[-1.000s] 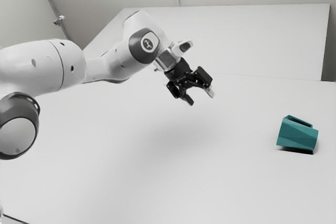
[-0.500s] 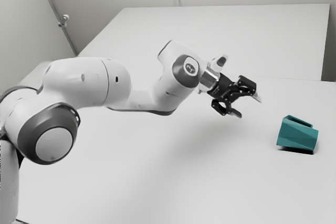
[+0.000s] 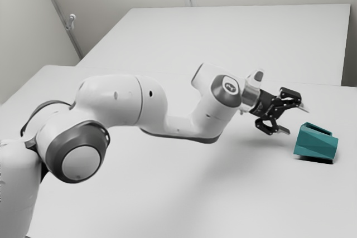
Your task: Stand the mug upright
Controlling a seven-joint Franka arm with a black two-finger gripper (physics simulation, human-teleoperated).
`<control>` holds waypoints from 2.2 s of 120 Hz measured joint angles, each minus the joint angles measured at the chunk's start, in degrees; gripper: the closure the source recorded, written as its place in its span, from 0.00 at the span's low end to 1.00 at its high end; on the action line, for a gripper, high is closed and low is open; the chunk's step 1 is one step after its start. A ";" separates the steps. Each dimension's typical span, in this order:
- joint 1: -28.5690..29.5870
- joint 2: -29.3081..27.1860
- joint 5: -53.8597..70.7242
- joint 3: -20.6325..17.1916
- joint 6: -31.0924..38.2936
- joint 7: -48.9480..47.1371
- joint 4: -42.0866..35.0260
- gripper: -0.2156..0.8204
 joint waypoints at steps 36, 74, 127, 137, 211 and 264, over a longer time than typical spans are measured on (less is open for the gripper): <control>-1.57 4.05 -2.50 -0.43 0.98 -0.57 4.02 0.21; -2.33 5.17 -2.17 -0.57 1.40 -0.93 5.57 0.50; -3.79 4.97 -2.14 -0.72 5.28 -1.35 6.22 0.94; -4.11 4.50 -1.60 -0.72 5.96 -1.54 6.24 0.95; -3.87 -18.17 41.14 8.94 -6.47 -8.98 -10.31 0.97; 1.80 -33.83 65.15 10.15 -21.69 -13.48 -26.67 0.97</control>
